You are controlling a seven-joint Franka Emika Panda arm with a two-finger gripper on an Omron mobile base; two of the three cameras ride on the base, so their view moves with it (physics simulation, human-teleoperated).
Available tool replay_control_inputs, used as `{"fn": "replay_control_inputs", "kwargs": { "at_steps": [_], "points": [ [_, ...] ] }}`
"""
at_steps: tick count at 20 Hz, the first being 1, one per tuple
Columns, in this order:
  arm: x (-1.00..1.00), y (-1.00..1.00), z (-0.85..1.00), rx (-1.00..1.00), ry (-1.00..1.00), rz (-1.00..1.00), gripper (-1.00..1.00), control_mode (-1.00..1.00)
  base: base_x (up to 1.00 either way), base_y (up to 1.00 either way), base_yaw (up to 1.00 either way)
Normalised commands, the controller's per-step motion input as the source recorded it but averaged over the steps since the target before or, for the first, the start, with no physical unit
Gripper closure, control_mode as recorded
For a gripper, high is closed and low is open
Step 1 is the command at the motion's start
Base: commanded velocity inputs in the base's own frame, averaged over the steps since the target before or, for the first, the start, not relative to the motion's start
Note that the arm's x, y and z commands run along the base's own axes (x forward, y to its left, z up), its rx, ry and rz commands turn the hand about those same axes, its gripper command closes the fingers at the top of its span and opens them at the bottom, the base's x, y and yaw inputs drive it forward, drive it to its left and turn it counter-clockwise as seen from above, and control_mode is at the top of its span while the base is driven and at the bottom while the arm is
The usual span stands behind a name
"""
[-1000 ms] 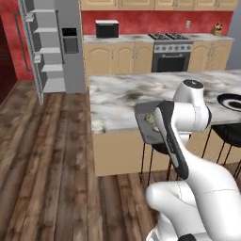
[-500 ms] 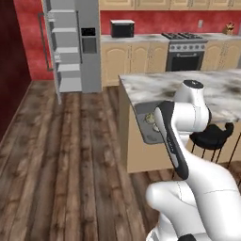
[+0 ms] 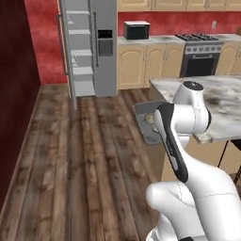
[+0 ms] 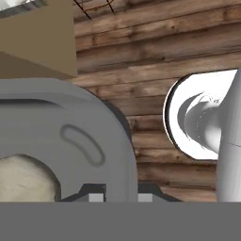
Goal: Place two dumplings into each of the tupperware containers and then place the containers in the fridge.
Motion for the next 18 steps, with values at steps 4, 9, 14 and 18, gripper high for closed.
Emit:
{"fn": "replay_control_inputs", "kwargs": {
  "at_steps": [4,9,14,18],
  "points": [
    [0.0,0.0,0.0,0.0,0.0,0.0,1.0,1.0,1.0,0.46,-0.06],
    [0.0,0.0,0.0,0.0,0.0,0.0,1.0,1.0,1.0,0.35,-0.07],
    [0.0,0.0,0.0,0.0,0.0,0.0,1.0,1.0,1.0,0.16,-0.11],
    [0.0,0.0,0.0,0.0,0.0,0.0,1.0,1.0,1.0,0.08,-0.21]
  ]
}}
